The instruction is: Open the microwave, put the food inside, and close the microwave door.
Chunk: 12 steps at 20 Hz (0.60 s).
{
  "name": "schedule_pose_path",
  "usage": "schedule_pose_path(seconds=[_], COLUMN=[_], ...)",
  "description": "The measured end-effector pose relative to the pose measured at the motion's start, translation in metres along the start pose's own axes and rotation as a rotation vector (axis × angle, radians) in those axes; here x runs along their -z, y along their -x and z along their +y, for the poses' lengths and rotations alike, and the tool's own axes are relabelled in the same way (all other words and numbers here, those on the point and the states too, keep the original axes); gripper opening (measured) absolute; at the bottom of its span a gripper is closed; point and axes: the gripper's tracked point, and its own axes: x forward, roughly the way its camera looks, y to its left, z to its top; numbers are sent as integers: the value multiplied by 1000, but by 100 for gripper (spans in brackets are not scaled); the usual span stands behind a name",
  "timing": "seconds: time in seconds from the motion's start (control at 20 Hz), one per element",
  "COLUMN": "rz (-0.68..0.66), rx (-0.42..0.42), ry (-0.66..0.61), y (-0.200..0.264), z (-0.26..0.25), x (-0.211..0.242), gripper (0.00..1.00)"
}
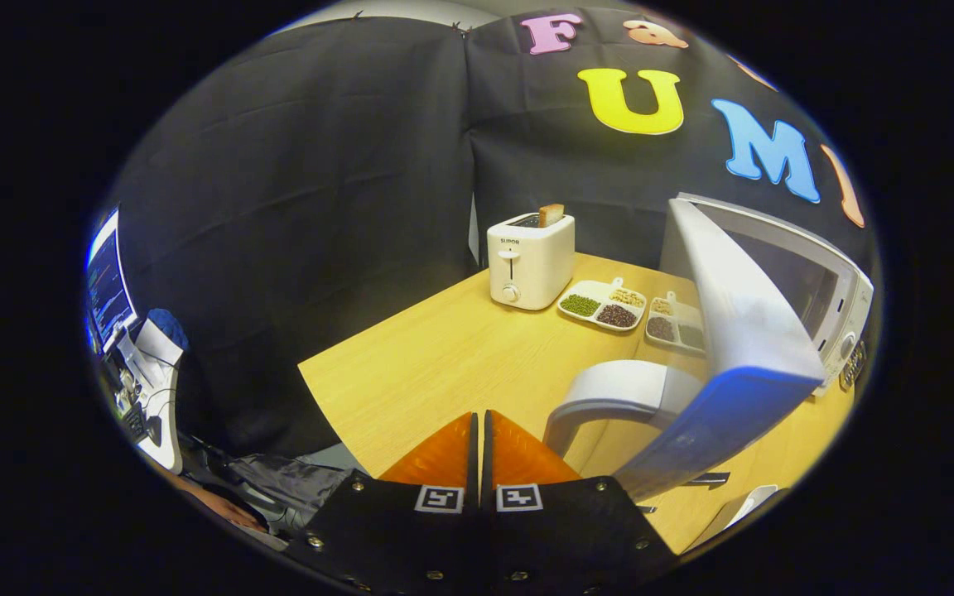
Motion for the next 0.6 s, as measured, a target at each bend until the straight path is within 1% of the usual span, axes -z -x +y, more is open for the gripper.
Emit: schedule_pose_path(seconds=[0.25,0.6], rz=[15,18], rx=[24,101], ry=[3,-38], y=[19,40], z=[-23,-69], x=[7,15], gripper=[1,1])
